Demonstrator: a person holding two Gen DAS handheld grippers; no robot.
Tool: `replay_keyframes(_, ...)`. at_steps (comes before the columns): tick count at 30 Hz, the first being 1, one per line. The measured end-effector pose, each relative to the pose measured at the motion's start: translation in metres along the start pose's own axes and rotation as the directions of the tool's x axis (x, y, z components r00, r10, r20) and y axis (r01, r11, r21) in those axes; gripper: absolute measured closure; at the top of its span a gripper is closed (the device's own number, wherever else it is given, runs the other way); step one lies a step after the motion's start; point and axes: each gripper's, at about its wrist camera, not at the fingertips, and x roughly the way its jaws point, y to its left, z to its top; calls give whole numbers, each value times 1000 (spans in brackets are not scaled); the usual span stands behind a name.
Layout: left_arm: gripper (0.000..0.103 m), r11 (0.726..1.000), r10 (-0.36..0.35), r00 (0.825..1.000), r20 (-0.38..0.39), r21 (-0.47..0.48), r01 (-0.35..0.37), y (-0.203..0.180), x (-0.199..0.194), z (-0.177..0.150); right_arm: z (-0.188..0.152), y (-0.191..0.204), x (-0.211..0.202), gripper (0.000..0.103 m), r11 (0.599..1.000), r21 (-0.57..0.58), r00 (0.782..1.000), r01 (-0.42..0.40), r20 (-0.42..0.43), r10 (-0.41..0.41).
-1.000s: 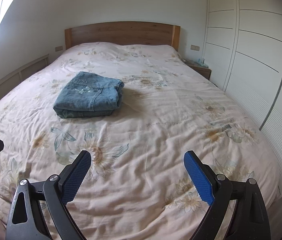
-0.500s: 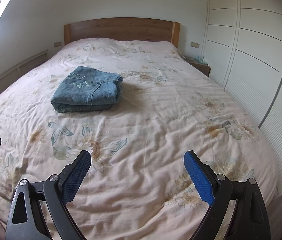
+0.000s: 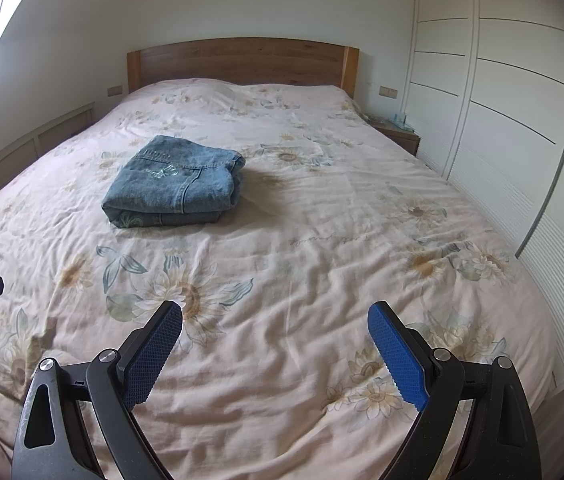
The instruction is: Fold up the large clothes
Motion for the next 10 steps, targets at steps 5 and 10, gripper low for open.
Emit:
replay_keyframes(5, 1, 1000, 0, 1000, -1, -1, 0, 0, 0, 0, 0, 0, 0, 8, 1000, 0, 1000, 0, 0, 0)
replay_keyframes(10, 1, 1000, 0, 1000, 0, -1, 0, 0, -1, 0, 0, 0, 0, 8, 1000, 0, 1000, 0, 1, 0)
